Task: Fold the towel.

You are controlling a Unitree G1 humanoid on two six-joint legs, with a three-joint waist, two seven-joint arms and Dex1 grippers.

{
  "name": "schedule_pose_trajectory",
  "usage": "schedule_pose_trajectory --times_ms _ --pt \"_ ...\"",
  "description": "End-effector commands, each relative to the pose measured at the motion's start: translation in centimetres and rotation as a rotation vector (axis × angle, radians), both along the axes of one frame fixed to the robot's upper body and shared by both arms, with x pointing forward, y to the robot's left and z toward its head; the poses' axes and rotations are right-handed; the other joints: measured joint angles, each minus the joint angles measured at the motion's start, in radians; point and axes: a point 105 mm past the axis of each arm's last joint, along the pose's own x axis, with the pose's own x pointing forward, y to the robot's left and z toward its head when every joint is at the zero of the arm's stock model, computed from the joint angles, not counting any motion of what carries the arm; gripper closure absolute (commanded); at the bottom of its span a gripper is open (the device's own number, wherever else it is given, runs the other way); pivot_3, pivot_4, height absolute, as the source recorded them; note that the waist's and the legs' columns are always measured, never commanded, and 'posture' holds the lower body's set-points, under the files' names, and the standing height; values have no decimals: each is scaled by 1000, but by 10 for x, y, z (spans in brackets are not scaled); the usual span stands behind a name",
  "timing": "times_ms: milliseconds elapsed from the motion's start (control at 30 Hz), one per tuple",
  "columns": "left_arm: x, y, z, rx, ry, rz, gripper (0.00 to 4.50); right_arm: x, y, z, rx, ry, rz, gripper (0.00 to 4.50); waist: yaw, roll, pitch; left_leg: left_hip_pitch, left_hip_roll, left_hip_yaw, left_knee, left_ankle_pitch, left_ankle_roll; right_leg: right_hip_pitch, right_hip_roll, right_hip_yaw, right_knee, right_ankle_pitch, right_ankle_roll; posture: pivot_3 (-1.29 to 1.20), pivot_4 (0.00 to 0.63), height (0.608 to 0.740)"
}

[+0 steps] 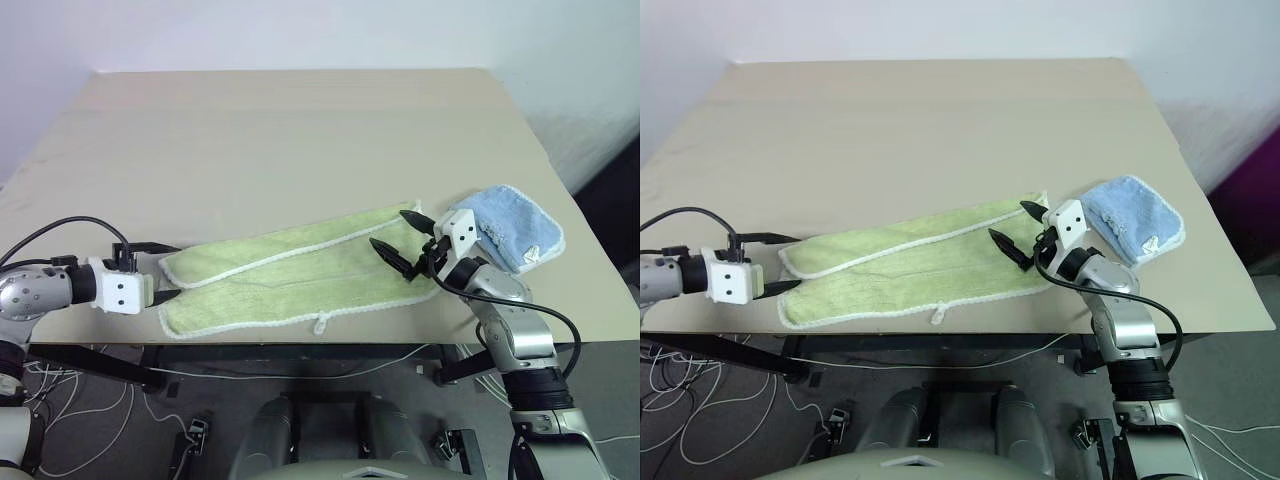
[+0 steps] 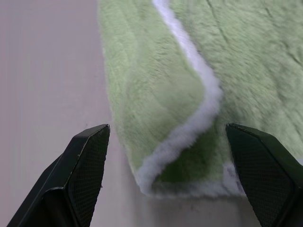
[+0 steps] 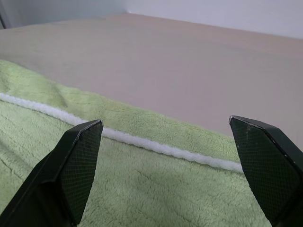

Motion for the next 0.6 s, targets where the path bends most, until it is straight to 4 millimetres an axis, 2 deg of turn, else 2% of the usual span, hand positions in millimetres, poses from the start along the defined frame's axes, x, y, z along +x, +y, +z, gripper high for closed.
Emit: schedule_pose_trajectory --times_ms 33,433,533,600 --pt "6 -3 13 -50 -14 17 391 0 -5 8 6 -45 -13 0 -2 0 0 0 0 0 0 0 0 0 0 0 0 0 0 0 150 740" --pt "7 -18 11 -48 -19 -29 391 1 -4 10 8 -53 -16 0 -1 0 0 0 0 0 0 0 0 0 0 0 0 0 0 0 150 740" --pt "5 -20 14 -68 -19 -36 1005 1 -3 14 8 -59 -16 0 -2 0 0 0 0 0 0 0 0 0 0 0 0 0 0 0 150 740" --pt "4 -20 15 -69 -16 -39 1643 2 -1 17 8 -63 -13 0 -2 0 0 0 0 0 0 0 0 0 0 0 0 0 0 0 150 740"
